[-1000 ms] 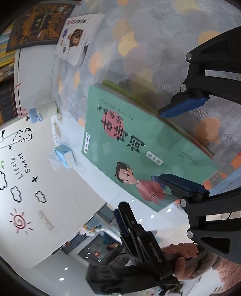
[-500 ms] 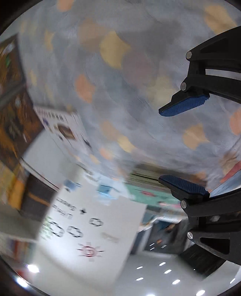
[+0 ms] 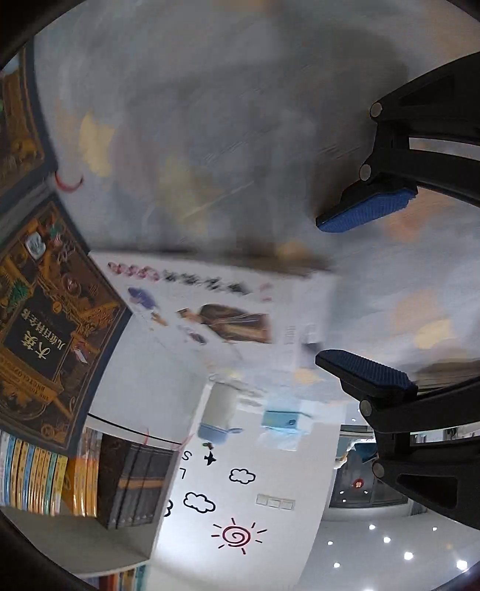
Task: Organize books
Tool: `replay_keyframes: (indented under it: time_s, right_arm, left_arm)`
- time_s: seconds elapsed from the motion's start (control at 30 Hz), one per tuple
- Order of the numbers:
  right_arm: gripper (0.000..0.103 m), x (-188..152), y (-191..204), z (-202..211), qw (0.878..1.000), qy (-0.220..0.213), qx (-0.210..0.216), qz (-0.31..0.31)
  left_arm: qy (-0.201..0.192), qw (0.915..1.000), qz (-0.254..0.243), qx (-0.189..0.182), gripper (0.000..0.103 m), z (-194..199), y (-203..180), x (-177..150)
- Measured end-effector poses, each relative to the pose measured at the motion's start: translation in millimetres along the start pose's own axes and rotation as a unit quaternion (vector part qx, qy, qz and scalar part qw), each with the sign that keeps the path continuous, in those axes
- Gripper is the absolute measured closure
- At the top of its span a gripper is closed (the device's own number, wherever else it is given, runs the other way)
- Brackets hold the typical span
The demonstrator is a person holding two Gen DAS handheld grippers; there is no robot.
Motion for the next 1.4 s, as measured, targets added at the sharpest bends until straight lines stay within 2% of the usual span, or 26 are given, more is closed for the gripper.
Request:
replay_keyframes:
  time_s: [0.1, 0.2, 0.23, 0.3, 0.33, 0.37, 0.43, 0.6, 0.7, 0.73, 0.77, 0.9, 1.0, 1.03, 1.1, 1.13, 1.17, 1.23, 1.33, 1.4]
  right_arm:
    - [0.038, 17, 3, -20, 1.000, 0.005, 0.008, 0.015]
    - [0.039, 27, 0, -28, 1.000, 0.004, 0.030, 0.008]
    - [0.043, 30, -1, -28, 0.999, 0.003, 0.032, 0.007]
    - [0.052, 34, -4, -31, 1.000, 0.006, 0.027, 0.012]
    - [0.067, 34, -5, -33, 1.000, 0.003, 0.022, 0.013]
    - [0.086, 34, -9, -32, 1.000, -0.003, 0.013, 0.013]
    - [0.092, 34, -22, -28, 0.999, -0.023, 0.035, -0.006]
    - [0.090, 30, -17, -29, 0.999, -0.035, 0.023, -0.011]
    - [0.090, 14, -6, -34, 0.999, -0.022, 0.038, -0.015]
    - [0.092, 6, 0, -34, 0.999, -0.019, 0.041, -0.012]
    - [0.101, -1, 6, -30, 0.999, -0.022, 0.041, -0.008]
    - [0.101, -36, 30, 13, 0.998, -0.031, 0.050, 0.018]
    - [0.101, -61, 42, 54, 0.998, -0.043, 0.024, 0.049]
    - [0.100, -64, 42, 64, 0.997, -0.054, 0.019, 0.052]
    - [0.088, -66, 39, 72, 0.995, -0.074, -0.008, 0.060]
    - [0.069, -65, 39, 70, 0.993, -0.084, -0.042, 0.073]
    - [0.041, -64, 39, 65, 0.990, -0.089, -0.066, 0.089]
    - [0.024, -66, 47, 40, 0.983, -0.078, -0.097, 0.133]
    - [0.024, -67, 66, -5, 0.973, -0.030, -0.126, 0.192]
    - [0.024, -56, 65, -33, 0.971, -0.001, -0.153, 0.185]
  left_arm:
    - [0.000, 0.9999, -0.006, -0.009, 0.044, 0, -3, 0]
    - [0.000, 0.9998, -0.019, -0.006, 0.043, -1, -5, 0]
    - [0.002, 0.9998, -0.017, -0.009, 0.042, -1, -4, 0]
    - [0.004, 0.9998, -0.008, -0.018, 0.042, -2, -2, 0]
    - [0.005, 0.9997, -0.004, -0.023, 0.042, -1, -1, 0]
    - [0.007, 0.9996, 0.001, -0.029, 0.042, -2, 0, 0]
    - [0.007, 0.9993, 0.007, -0.036, 0.042, -3, 1, 2]
    - [-0.003, 0.9988, 0.007, -0.047, 0.035, -4, -2, 0]
    - [-0.005, 0.9990, 0.004, -0.045, 0.035, -4, -3, 0]
    - [-0.005, 0.9989, 0.005, -0.046, 0.035, -4, -3, 1]
    - [-0.006, 0.9989, 0.006, -0.047, 0.035, -4, -2, 1]
    - [-0.008, 0.9983, 0.002, -0.057, 0.031, -3, -3, 0]
    - [-0.009, 0.9988, -0.008, -0.048, 0.028, -2, -8, -1]
    - [-0.010, 0.9989, -0.013, -0.045, 0.028, -2, -12, 0]
    - [-0.015, 0.9990, -0.024, -0.034, 0.028, 1, -19, -4]
    - [-0.018, 0.9990, -0.034, -0.023, 0.028, 2, -24, -7]
    - [-0.020, 0.9990, -0.038, -0.014, 0.028, 3, -23, -11]
    - [-0.020, 0.9992, -0.034, -0.005, 0.028, 7, -22, -15]
    - [-0.018, 0.9998, -0.001, 0.009, 0.028, 17, -7, -14]
    - [-0.011, 0.9993, 0.006, 0.035, 0.032, 29, 4, -4]
Point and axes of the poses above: each gripper's, at about its wrist camera, not at the fingertips, and z roughly against the way its jaws point, y to its left, x to its top, the point moved 4 cm from there along -z, roughly the way its jaws point, and after that the axes turned 12 degrees about x, right-handed, at the moved point
